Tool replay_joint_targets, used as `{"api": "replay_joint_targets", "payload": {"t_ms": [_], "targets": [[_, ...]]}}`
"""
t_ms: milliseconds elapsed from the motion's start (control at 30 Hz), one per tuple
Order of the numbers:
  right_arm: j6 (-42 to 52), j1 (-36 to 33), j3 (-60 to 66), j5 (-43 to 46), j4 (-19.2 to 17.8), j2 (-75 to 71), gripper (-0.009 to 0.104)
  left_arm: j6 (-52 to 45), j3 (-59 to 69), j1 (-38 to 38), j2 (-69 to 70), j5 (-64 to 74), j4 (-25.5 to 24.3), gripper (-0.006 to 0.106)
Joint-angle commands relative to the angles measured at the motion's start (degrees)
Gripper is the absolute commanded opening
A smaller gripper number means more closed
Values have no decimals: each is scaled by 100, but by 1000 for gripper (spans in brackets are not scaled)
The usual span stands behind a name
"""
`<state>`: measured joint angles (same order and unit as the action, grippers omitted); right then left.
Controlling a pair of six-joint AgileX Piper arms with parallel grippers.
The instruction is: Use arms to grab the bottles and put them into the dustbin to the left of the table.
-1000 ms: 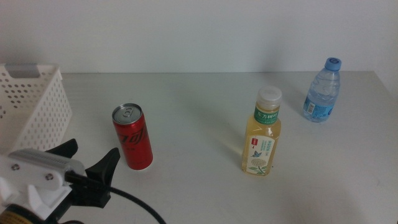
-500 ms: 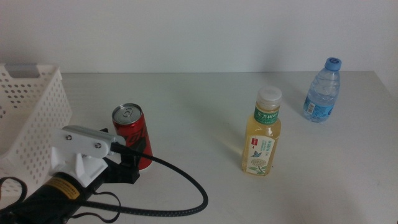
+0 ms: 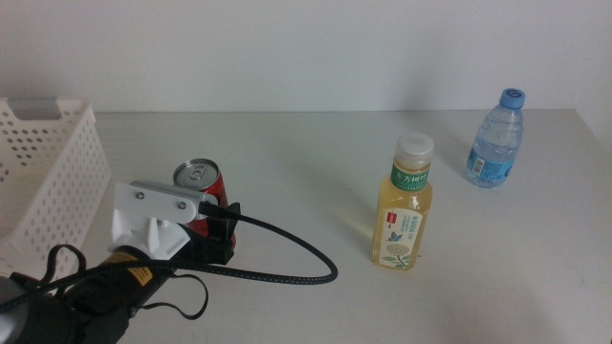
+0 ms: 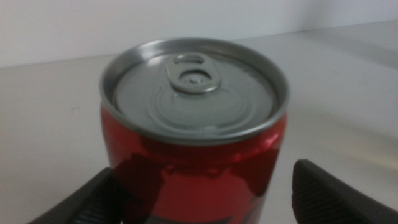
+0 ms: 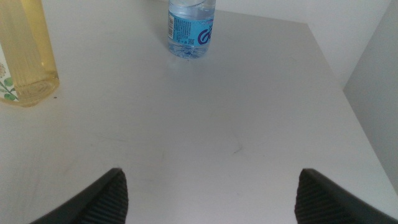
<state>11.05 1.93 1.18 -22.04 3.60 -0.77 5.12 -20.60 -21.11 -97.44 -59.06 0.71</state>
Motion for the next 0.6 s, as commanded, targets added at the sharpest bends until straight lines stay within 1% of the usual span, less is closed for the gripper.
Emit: {"api": "replay_joint_targets", "payload": {"t_ms": [0, 367, 567], "targets": [[72, 28, -10, 356, -32, -126, 87, 86, -190, -11, 6, -573, 10, 93], [67, 28, -10, 356, -32, -126, 87, 126, -422, -11, -978, -1625, 92, 93], [67, 28, -10, 356, -32, -126, 87, 125, -562, -11, -1144, -1627, 112, 93]]}}
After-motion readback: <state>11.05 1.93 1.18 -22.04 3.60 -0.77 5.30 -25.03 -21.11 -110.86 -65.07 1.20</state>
